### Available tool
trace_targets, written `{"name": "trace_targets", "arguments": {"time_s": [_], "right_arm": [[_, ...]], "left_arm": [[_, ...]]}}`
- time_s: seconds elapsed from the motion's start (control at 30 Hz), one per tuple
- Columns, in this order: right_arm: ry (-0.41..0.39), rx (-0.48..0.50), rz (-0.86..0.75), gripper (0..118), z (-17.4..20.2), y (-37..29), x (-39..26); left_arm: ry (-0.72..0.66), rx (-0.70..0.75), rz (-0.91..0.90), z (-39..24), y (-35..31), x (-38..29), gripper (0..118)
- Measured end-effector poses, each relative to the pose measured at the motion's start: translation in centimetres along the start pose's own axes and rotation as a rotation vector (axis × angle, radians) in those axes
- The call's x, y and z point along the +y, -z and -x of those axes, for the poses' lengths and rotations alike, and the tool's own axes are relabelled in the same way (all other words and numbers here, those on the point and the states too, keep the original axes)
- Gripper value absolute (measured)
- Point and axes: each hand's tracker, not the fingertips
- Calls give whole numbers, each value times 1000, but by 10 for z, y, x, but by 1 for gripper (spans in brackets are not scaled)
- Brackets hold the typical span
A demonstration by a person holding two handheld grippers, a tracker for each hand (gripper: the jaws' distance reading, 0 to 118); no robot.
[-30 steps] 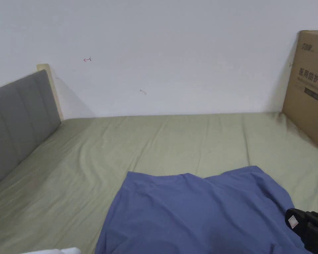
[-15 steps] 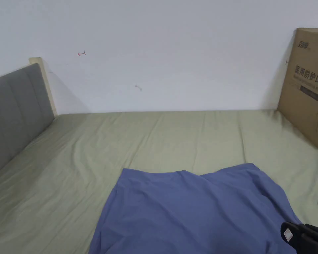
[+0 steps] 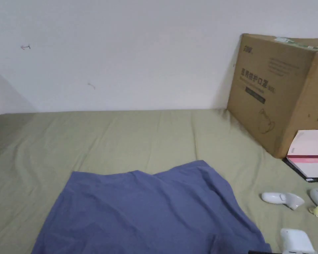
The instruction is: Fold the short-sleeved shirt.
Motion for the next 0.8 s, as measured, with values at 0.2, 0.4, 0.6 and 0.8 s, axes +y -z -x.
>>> {"name": "trace_targets", "arguments": {"time_s": [0.2, 0.4, 0.6, 0.8], "right_arm": [[-171, -228, 246, 98, -29, 60, -15], [-63, -91, 208, 60, -36, 45, -15], [-166, -62, 167, 3, -28, 19, -17], [-137, -28, 105, 3, -30, -22, -23]], "left_arm": [[-55, -43, -17, -5, -13, 9, 2], [-54, 15, 44, -5, -4, 5, 2], [-80, 11, 76, 2, -2, 2, 2], [-138, -34, 64, 13, -21, -2, 2]]}}
